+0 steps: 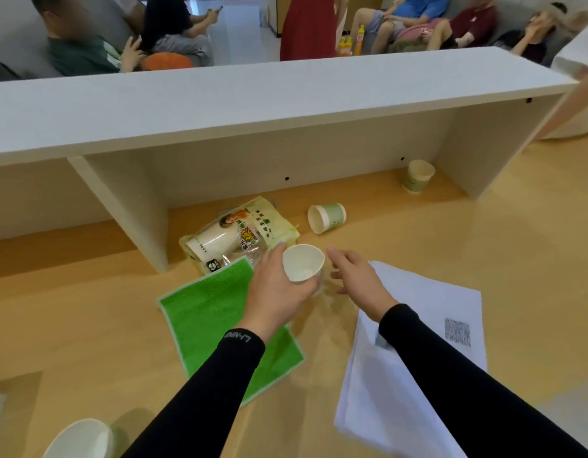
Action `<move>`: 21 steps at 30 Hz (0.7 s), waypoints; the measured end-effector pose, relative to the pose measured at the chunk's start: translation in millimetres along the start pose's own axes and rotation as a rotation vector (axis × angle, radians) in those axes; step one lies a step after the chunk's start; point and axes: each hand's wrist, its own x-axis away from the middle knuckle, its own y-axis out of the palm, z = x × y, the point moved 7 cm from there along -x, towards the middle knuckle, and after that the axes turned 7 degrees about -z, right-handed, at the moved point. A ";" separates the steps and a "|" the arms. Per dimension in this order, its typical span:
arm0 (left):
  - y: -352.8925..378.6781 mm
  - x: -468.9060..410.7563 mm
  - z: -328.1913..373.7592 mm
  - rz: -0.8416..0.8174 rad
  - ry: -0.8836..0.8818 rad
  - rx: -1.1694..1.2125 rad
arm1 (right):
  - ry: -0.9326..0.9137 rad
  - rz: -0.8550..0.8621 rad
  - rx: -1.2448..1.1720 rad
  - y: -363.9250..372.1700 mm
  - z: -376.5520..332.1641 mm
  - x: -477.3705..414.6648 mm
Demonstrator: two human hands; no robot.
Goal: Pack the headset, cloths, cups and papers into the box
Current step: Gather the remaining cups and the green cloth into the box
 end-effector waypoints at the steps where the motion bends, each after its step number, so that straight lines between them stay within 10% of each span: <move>1: 4.7 -9.1 1.5 0.015 -0.029 0.002 | -0.019 0.032 0.033 -16.2 -3.4 -12.6; 14: 16.6 -41.1 -12.3 0.138 -0.187 -0.053 | -0.088 -0.022 0.595 -30.6 -21.5 -166.3; 21: -1.4 -55.4 8.0 0.331 -0.139 0.076 | -0.068 -0.091 0.173 -34.4 -22.8 -156.9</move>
